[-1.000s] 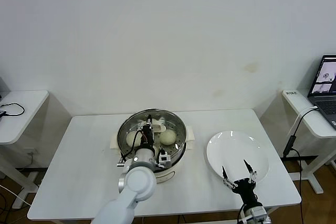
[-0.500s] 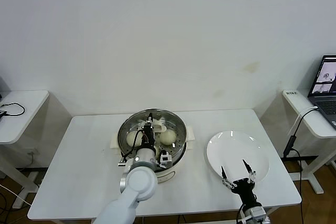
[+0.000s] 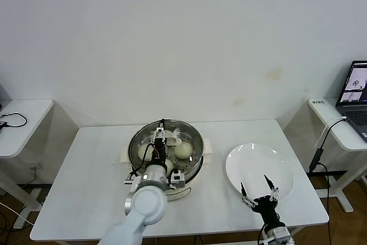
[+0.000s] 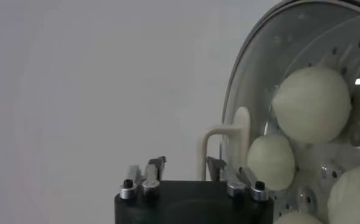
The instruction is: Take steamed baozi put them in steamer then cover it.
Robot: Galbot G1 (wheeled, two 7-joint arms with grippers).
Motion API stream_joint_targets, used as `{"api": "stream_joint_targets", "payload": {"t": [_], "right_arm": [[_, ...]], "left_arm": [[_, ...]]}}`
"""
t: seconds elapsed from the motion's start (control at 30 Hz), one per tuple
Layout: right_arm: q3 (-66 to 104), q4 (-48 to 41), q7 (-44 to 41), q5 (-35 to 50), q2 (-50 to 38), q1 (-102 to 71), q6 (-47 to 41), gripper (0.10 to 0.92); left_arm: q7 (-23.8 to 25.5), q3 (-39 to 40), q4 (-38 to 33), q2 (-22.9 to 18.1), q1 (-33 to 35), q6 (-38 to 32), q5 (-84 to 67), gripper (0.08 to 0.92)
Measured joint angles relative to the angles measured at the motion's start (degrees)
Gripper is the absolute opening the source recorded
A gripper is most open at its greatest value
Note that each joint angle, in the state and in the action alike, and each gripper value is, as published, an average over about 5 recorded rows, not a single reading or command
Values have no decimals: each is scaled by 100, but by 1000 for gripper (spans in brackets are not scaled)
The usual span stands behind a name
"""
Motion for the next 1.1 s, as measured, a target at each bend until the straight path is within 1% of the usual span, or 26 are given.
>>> {"api": "stream_joint_targets", "payload": {"t": [0.1,0.17,0.33,0.53,0.67,0.8,0.97,1.1], "right_arm": [[1,31,-1,-5,-10,-34,-4,823],[-4,55,-2,-9,-7,-55,-15,823],[-31,90,-1,-6,10,-102,-34,823],[-34,130,9,16,0,-160,-34,823],[-9,195,10,69,-39,-215,-48,823],[-25,277,6,174,-93,-278,-84,823],[-101,420,-5,354,-190,-384,-144,823],[-201,550,-14,545,-317,-506,-212,823]], "left_arm": [[-20,-59,-180,133,144,-55,-35,777],[-45,-113,-326,221,278,-107,-78,808],[-160,-286,-780,469,673,-259,-303,822],[-496,-587,-1445,741,1191,-473,-909,823],[-887,-995,-1884,797,1669,-660,-1697,823],[-1467,-1696,-2133,782,2280,-1017,-2969,823],[-2172,-2681,-2179,695,3090,-1666,-4865,823],[-2585,-3256,-2094,580,3676,-2127,-6382,823]]}}
